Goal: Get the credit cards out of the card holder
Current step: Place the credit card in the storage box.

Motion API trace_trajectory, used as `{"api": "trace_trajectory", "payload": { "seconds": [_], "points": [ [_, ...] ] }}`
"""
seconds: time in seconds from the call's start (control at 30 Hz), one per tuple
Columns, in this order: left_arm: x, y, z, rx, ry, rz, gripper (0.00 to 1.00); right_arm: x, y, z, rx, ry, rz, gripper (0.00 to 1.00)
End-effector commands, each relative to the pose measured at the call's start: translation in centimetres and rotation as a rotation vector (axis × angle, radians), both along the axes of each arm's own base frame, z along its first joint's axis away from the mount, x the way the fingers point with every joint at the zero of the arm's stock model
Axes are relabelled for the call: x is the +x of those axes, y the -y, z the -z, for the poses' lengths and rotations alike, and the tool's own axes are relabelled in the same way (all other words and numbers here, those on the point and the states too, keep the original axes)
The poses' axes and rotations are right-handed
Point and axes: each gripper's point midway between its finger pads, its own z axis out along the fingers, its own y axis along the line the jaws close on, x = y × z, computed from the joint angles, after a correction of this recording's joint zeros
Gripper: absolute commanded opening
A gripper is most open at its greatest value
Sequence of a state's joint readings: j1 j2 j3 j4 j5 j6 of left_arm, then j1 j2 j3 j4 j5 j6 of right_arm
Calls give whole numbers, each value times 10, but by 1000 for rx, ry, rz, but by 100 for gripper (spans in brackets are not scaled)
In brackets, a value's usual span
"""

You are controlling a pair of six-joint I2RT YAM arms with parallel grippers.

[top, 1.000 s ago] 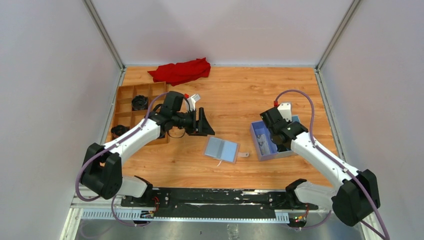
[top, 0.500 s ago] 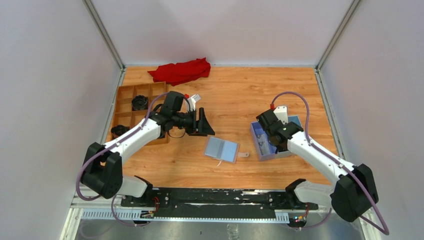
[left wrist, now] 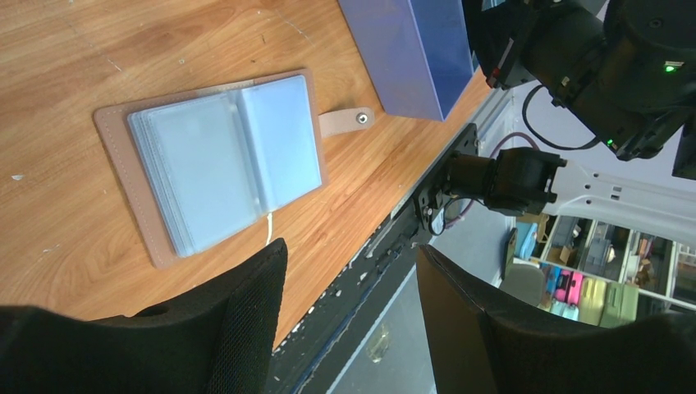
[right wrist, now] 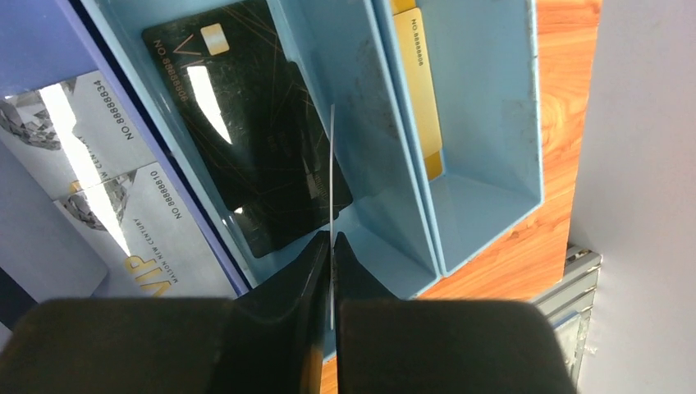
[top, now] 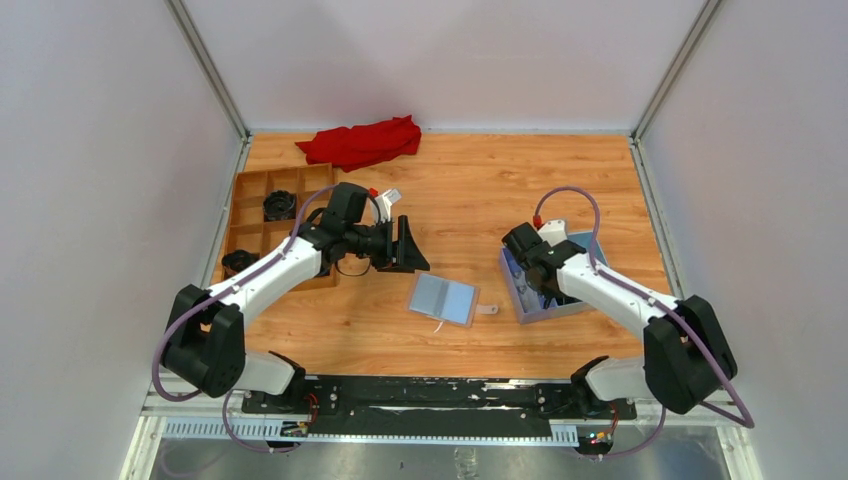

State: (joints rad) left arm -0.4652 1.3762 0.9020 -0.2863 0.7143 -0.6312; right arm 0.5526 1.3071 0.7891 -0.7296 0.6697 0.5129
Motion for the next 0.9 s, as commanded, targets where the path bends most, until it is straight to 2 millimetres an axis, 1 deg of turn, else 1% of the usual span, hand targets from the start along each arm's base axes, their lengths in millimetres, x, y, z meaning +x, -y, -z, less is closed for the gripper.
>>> {"api": "trace_trajectory", "payload": {
  "seconds": [0.0, 0.03, 0.07, 0.1, 0.13, 0.2, 0.33, 0.4, 0.57, 0.63, 0.67, 0.73, 0.8, 0.87],
  "points": [
    [-4, -2, -3, -7, 0, 2, 63, -3, -9, 2, 30, -29, -12, 9],
    [-4, -3, -4, -9, 2, 2, 62, -2, -11, 1, 43, -28, -19, 15],
    [-5, -3, -4, -10, 4, 2, 62, -2, -13, 0, 56, -25, -29, 19],
    [-5, -3, -5, -11, 7, 2, 62, 0, -16, -2, 71, -20, -40, 20],
    [-5, -3, -5, -11, 9, 1, 63, 0, -18, -3, 85, -15, -48, 26],
    [-7, -4, -6, -12, 10, 1, 63, 2, -22, -5, 109, -6, -64, 32],
    [-9, -5, -4, -11, 11, -1, 62, 3, -27, -15, 150, 27, -85, 33],
    [-9, -6, -4, -10, 12, -3, 62, 5, -29, -25, 177, 62, -99, 33],
    [-11, -7, 1, -3, 6, -8, 63, 9, -45, -54, 309, 182, -166, 36],
    [-11, -7, 3, -3, 0, -10, 63, 11, -60, -67, 403, 240, -233, 38],
    [-11, -7, 3, -7, -2, -11, 62, 11, -72, -73, 469, 259, -284, 38],
    [-11, -5, 8, -18, -16, -18, 63, 8, -104, -84, 625, 291, -401, 38],
    [-11, -1, 11, -33, -30, -23, 63, 2, -133, -88, 780, 296, -485, 39],
    [-12, 2, 20, -12, -49, -32, 62, -6, -157, -84, 913, 272, -525, 36]
  ]
}}
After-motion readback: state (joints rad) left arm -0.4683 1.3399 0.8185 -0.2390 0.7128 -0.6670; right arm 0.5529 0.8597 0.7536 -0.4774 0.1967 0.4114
